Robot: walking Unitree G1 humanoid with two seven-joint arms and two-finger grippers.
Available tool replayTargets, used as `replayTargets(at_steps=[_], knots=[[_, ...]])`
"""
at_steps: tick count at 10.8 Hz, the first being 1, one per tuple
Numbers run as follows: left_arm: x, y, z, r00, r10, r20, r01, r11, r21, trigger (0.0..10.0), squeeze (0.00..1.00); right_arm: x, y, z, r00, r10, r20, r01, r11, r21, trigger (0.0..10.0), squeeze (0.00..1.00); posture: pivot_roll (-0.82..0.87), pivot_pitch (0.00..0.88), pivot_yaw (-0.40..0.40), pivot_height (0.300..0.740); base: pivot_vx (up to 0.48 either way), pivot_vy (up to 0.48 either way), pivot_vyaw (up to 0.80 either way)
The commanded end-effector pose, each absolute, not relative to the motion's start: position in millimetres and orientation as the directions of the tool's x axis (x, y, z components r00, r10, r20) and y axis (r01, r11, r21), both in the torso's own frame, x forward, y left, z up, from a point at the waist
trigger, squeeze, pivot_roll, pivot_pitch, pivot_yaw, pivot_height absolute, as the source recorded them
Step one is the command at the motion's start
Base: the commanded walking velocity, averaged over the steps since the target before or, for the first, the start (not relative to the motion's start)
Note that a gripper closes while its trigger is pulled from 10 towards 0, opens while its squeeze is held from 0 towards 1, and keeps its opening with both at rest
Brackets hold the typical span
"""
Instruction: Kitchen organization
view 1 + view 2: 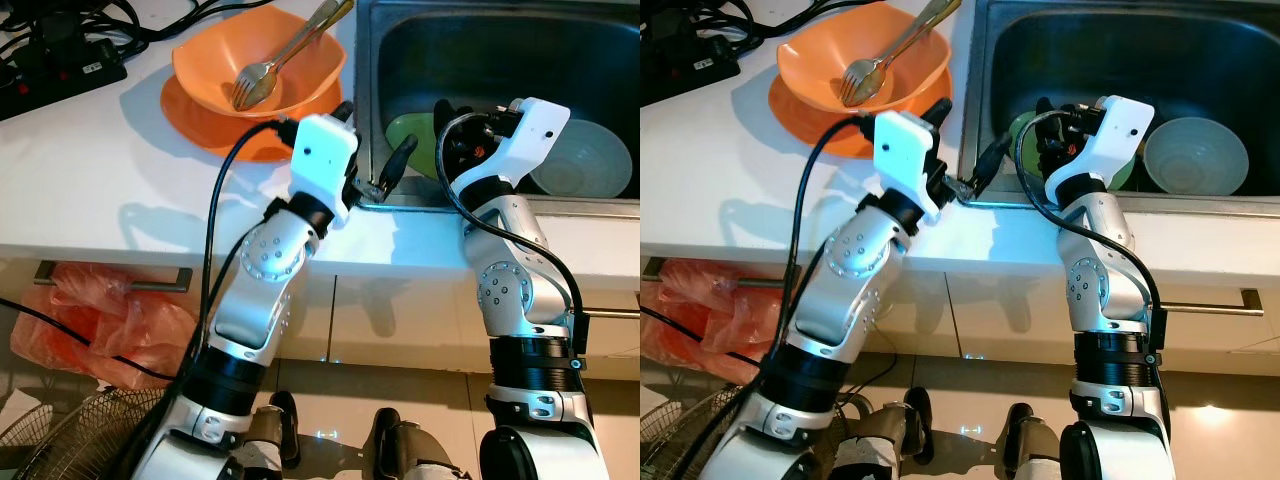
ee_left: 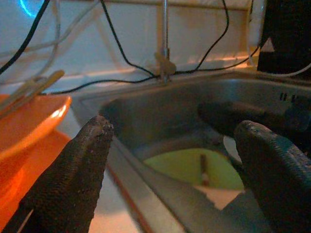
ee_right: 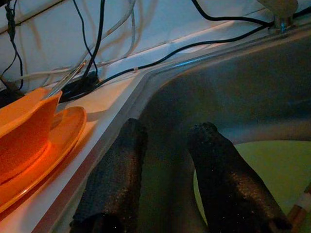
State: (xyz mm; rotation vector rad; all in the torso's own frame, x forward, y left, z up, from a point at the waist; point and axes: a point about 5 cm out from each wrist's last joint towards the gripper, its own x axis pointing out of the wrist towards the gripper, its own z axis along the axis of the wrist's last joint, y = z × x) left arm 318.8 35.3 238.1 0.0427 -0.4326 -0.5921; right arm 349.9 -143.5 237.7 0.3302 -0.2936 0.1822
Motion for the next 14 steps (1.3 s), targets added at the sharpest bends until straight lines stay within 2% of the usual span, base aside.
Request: replayTargets(at_steps=[1,3,8,11,12,14], knots=[[318,36,230,0.757,-0.543,0.364,0.522,0.837,0.161,10.0,0.0,351,-144,231,0.949,0.127,0.288,-0.214,0.931,0.294,10.0,0.0,0.05,0.237,0.035,0.74,0.0,0.0,0.0],[317,39,230,0.759,-0.542,0.36,0.515,0.839,0.175,10.0,0.0,352,-145,231,0.949,0.126,0.288,-0.213,0.932,0.293,10.0,0.0,0.07,0.24,0.031,0.74,0.0,0.0,0.0],[297,73,250,0.78,-0.499,0.378,0.461,0.866,0.192,10.0,0.0,356,-138,230,0.947,0.148,0.284,-0.235,0.924,0.301,10.0,0.0,0.11,0.237,0.024,0.74,0.0,0.0,0.0],[293,115,259,0.857,-0.35,0.378,0.326,0.937,0.127,10.0,0.0,357,-136,229,0.946,0.156,0.283,-0.243,0.921,0.304,10.0,0.0,0.13,0.234,0.02,0.74,0.0,0.0,0.0],[296,143,257,0.903,-0.269,0.335,0.226,0.96,0.164,10.0,0.0,357,-135,228,0.946,0.159,0.282,-0.246,0.92,0.307,10.0,0.0,0.13,0.234,0.019,0.74,0.0,0.0,0.0],[295,147,254,0.917,-0.291,0.275,0.251,0.953,0.171,10.0,0.0,357,-134,228,0.946,0.162,0.282,-0.249,0.918,0.308,10.0,0.0,0.13,0.236,0.018,0.74,0.0,0.0,0.0]])
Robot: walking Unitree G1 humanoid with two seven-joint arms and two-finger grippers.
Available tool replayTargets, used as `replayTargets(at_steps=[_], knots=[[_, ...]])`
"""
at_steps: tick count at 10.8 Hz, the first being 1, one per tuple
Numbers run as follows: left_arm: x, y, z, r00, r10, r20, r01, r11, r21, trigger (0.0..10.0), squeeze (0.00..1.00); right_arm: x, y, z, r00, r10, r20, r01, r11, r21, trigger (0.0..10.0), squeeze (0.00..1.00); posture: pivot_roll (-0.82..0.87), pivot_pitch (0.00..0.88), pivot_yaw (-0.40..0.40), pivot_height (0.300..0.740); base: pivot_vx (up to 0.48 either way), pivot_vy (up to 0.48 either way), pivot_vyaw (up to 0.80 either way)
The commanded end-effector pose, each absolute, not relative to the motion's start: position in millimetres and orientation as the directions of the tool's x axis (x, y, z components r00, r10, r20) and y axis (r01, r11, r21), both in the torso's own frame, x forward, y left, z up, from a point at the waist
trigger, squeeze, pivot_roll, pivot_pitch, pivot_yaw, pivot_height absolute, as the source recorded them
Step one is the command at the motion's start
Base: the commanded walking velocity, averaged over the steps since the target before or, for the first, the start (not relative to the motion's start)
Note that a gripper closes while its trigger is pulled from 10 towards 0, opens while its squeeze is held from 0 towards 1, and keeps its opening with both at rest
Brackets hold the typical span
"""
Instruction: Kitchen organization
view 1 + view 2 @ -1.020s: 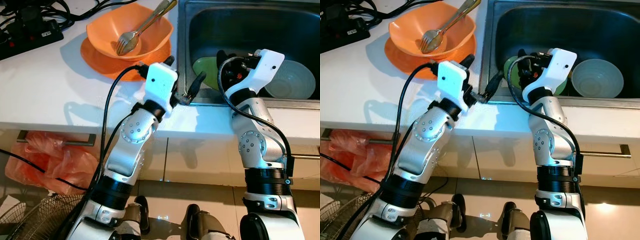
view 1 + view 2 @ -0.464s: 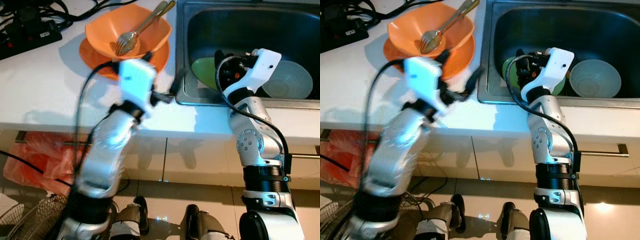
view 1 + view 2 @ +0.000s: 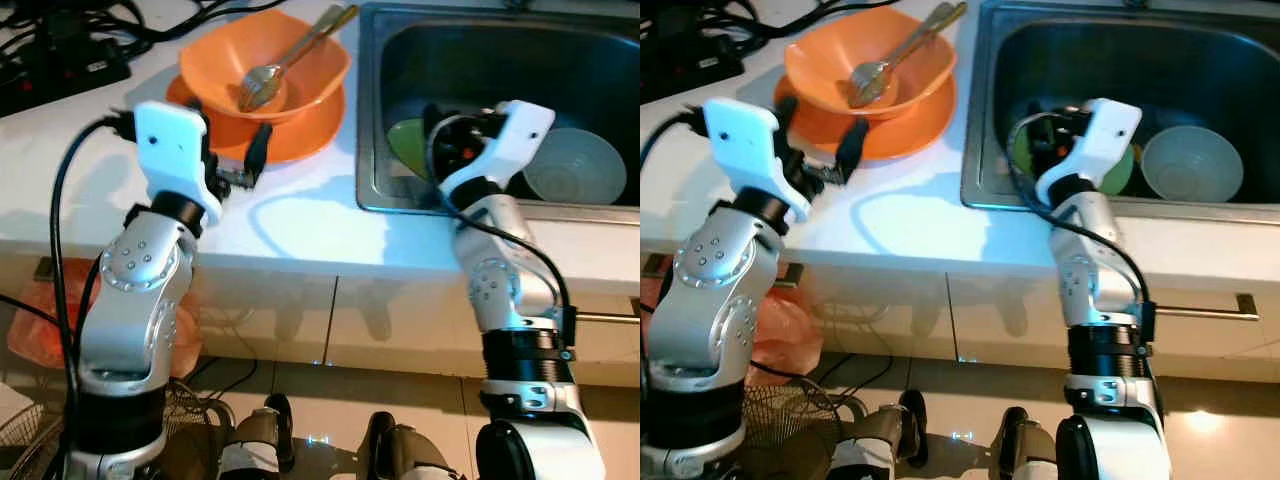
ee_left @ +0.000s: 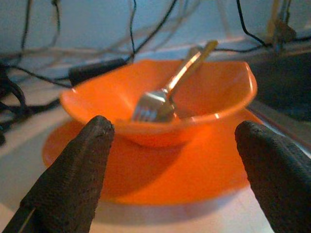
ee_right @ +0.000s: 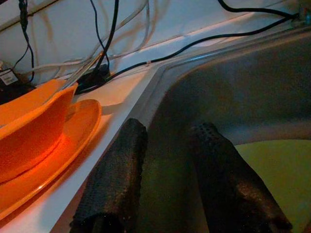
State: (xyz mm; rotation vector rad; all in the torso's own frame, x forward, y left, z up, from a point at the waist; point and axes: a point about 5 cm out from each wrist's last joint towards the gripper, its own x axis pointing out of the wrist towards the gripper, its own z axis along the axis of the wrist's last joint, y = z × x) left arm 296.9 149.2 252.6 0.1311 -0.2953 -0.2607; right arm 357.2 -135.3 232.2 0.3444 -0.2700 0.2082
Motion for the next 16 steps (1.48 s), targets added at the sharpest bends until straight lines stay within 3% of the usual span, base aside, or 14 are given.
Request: replayTargets(at_steps=[1,6,11,16], knots=[[289,145,251,0.916,-0.31,0.253,0.274,0.947,0.169,10.0,0.0,357,-134,229,0.946,0.161,0.282,-0.249,0.918,0.309,10.0,0.0,0.13,0.24,0.019,0.74,0.0,0.0,0.0],[298,150,263,0.932,-0.343,0.12,0.318,0.929,0.19,10.0,0.0,358,-132,228,0.946,0.162,0.282,-0.25,0.916,0.313,10.0,0.0,0.14,0.243,0.023,0.74,0.0,0.0,0.0],[315,166,270,0.97,-0.241,-0.017,0.24,0.954,0.18,10.0,0.0,357,-134,228,0.947,0.153,0.282,-0.242,0.917,0.316,10.0,0.0,0.13,0.243,0.029,0.74,0.0,0.0,0.0],[332,156,279,0.964,-0.26,-0.045,0.264,0.951,0.16,10.0,0.0,358,-131,227,0.947,0.153,0.283,-0.243,0.916,0.32,10.0,0.0,0.13,0.238,0.043,0.74,0.0,0.0,0.0]])
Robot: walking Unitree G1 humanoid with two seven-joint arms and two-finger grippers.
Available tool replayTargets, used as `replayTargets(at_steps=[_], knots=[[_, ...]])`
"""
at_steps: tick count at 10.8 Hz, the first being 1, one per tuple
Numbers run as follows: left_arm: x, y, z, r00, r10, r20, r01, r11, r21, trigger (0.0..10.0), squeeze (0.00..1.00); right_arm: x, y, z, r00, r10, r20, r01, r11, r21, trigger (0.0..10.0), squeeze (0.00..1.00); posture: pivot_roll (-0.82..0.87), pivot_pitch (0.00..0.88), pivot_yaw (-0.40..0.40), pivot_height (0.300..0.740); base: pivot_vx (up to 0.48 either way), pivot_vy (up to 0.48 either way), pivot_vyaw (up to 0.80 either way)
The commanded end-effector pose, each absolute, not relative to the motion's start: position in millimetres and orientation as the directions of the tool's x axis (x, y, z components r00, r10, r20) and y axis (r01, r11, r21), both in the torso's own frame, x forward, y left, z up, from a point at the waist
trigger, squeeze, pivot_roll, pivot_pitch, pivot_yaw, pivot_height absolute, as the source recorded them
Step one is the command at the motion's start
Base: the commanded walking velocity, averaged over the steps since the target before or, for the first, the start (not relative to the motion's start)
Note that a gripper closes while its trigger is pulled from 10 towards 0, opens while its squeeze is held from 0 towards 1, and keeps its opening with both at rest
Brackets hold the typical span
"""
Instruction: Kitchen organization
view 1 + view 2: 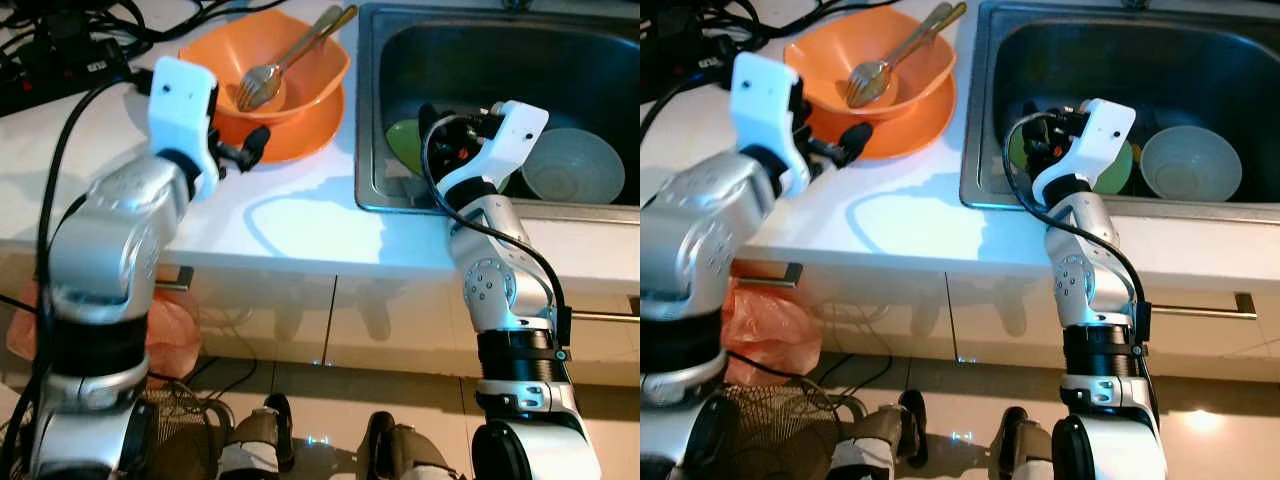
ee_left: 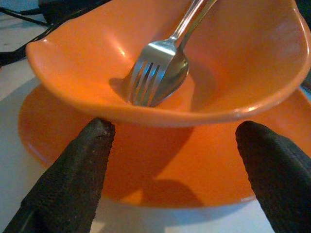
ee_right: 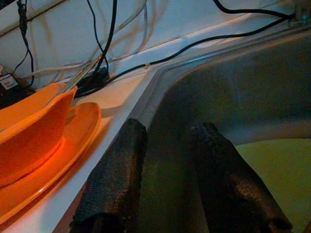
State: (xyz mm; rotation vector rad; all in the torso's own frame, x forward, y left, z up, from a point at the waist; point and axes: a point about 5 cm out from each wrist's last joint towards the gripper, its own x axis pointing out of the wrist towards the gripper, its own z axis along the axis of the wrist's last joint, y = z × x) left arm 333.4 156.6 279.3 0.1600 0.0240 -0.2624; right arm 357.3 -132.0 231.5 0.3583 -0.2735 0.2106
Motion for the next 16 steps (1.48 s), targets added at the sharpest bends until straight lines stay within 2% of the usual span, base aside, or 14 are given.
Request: replayTargets(at_steps=[1,6,11,14,16], knots=[[337,153,280,0.961,-0.271,-0.058,0.277,0.947,0.161,10.0,0.0,358,-131,227,0.947,0.152,0.283,-0.243,0.916,0.32,10.0,0.0,0.12,0.237,0.05,0.74,0.0,0.0,0.0],[358,142,275,0.951,-0.281,-0.127,0.299,0.941,0.157,10.0,0.0,357,-131,228,0.946,0.147,0.289,-0.24,0.917,0.32,10.0,0.0,0.11,0.23,0.065,0.74,0.0,0.0,0.0],[372,131,248,0.928,-0.317,-0.194,0.334,0.94,0.063,10.0,0.0,356,-128,228,0.944,0.149,0.294,-0.245,0.914,0.323,10.0,0.0,0.1,0.209,0.077,0.74,0.0,0.0,0.0],[372,146,241,0.91,-0.301,-0.286,0.324,0.945,0.038,10.0,0.0,355,-126,227,0.945,0.15,0.292,-0.246,0.912,0.327,10.0,0.0,0.11,0.217,0.085,0.74,0.0,0.0,0.0],[356,167,242,0.895,-0.267,-0.357,0.297,0.954,0.03,10.0,0.0,355,-126,226,0.946,0.153,0.286,-0.247,0.911,0.33,10.0,0.0,0.14,0.229,0.081,0.74,0.0,0.0,0.0]])
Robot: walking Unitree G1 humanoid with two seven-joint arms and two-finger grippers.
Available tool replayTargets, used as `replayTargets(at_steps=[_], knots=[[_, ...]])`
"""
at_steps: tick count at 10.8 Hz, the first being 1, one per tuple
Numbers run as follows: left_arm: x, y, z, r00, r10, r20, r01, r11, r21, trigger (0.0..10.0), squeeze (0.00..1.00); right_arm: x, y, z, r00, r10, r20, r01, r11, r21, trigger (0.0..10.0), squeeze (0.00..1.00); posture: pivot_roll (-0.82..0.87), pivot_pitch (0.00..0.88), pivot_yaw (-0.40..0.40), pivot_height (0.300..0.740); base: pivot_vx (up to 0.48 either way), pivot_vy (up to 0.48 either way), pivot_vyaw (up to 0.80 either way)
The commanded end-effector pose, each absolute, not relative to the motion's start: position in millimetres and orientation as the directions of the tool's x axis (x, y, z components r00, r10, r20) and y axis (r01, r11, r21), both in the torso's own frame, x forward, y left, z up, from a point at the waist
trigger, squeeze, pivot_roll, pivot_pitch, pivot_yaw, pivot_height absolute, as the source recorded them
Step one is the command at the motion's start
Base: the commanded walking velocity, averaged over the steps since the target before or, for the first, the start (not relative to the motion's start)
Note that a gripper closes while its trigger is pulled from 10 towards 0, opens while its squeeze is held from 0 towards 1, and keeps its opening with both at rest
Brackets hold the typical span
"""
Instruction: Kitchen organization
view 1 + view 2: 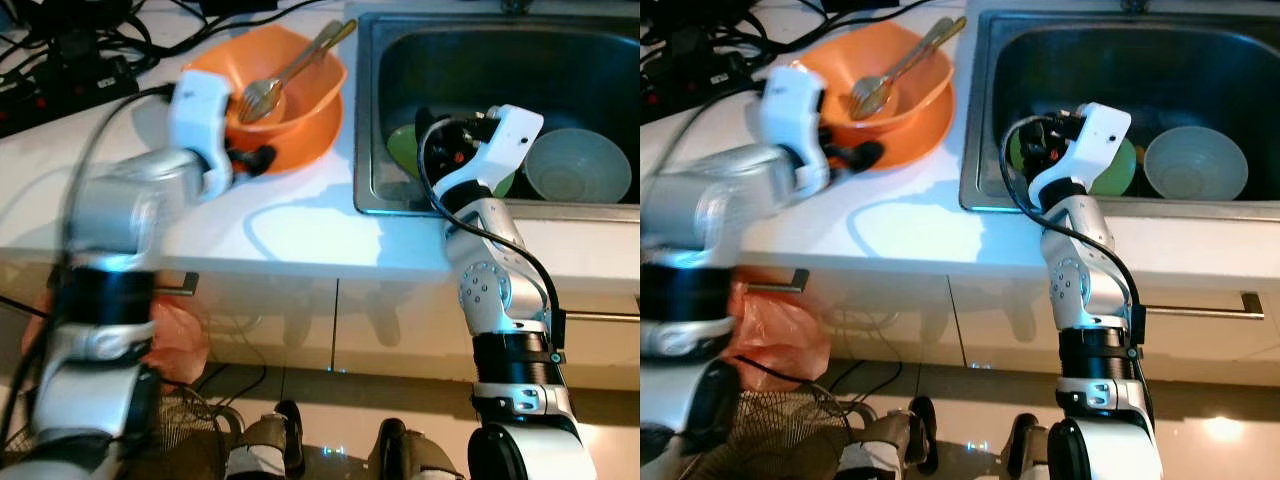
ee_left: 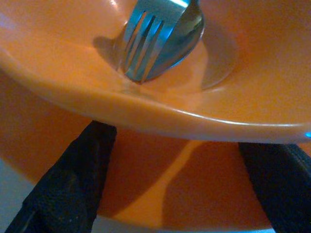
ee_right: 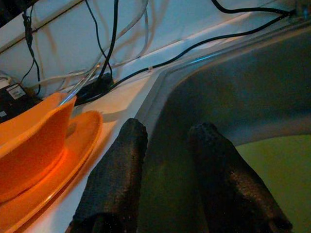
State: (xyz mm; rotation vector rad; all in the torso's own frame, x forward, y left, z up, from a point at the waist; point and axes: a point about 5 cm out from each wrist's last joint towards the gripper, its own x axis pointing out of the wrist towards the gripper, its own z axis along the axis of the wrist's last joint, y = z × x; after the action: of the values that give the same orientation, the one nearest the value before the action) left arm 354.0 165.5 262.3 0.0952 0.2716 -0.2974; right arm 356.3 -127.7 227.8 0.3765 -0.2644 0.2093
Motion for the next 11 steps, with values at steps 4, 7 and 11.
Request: replayTargets(at_steps=[4,7,11], knots=[[317,183,253,0.865,-0.299,-0.404,0.338,0.941,0.027,10.0,0.0,356,-122,224,0.946,0.17,0.275,-0.26,0.905,0.336,10.0,0.0,0.17,0.251,0.064,0.74,0.0,0.0,0.0],[285,193,244,0.847,-0.273,-0.456,0.319,0.947,0.026,10.0,0.0,357,-123,223,0.948,0.173,0.268,-0.26,0.905,0.336,10.0,0.0,0.19,0.264,0.05,0.74,0.0,0.0,0.0],[291,185,286,0.958,-0.244,-0.151,0.269,0.947,0.174,10.0,0.0,358,-124,222,0.949,0.17,0.267,-0.258,0.905,0.337,10.0,0.0,0.18,0.262,0.042,0.74,0.0,0.0,0.0]])
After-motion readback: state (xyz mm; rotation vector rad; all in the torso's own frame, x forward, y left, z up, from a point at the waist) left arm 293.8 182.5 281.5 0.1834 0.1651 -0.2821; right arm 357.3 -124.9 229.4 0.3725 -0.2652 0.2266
